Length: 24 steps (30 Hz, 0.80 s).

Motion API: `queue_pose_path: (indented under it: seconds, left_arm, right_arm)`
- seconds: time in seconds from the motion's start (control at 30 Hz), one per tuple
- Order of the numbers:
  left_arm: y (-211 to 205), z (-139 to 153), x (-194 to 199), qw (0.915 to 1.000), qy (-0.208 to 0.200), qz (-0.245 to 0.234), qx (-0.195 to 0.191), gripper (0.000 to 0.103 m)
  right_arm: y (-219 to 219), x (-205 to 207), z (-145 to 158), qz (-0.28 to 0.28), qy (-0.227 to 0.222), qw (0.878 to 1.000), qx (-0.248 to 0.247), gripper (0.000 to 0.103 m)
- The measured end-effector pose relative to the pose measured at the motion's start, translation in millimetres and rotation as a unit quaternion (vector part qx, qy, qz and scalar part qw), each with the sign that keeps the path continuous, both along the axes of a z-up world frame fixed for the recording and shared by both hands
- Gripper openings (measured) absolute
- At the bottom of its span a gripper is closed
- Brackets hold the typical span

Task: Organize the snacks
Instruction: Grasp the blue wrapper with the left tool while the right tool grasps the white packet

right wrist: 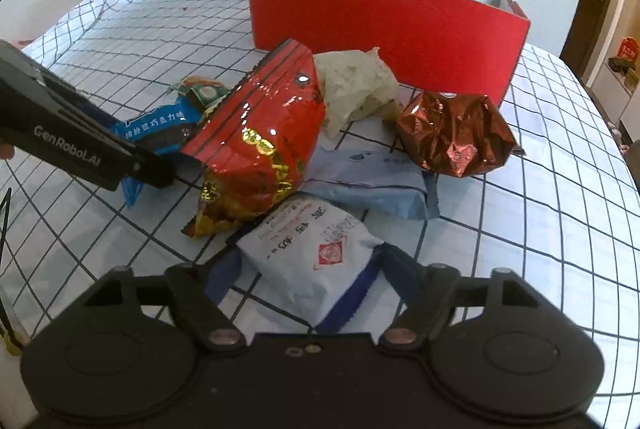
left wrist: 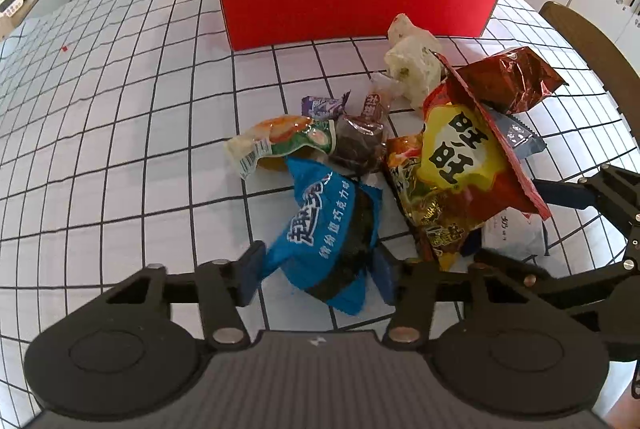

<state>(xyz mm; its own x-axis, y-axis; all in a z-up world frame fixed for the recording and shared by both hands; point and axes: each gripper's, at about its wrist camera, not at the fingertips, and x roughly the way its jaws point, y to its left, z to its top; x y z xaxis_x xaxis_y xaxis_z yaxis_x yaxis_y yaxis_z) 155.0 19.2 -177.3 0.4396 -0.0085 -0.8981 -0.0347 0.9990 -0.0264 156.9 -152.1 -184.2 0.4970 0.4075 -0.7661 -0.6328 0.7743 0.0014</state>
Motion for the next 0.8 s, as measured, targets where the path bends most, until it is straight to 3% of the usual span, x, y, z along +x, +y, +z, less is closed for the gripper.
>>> queue_pose_path:
  seconds: [0.23, 0.5, 0.8]
  left_arm:
    - [2, 3, -7, 1.0000, -0.003, 0.007, -0.002, 0.051]
    - [7, 13, -21, 0.9996, -0.011, 0.019, -0.016, 0.051]
    - [5, 41, -36, 0.9990, -0.034, 0.023, -0.020, 0.051]
  right_arm:
    - [-6, -5, 1, -0.023, -0.003, 1.000, 0.017, 0.060]
    - [-19, -21, 8, -0.062, -0.001, 0.997, 0.044, 0.060]
    - [-31, -39, 37, -0.093, -0.012, 0.993, 0.068, 0.060]
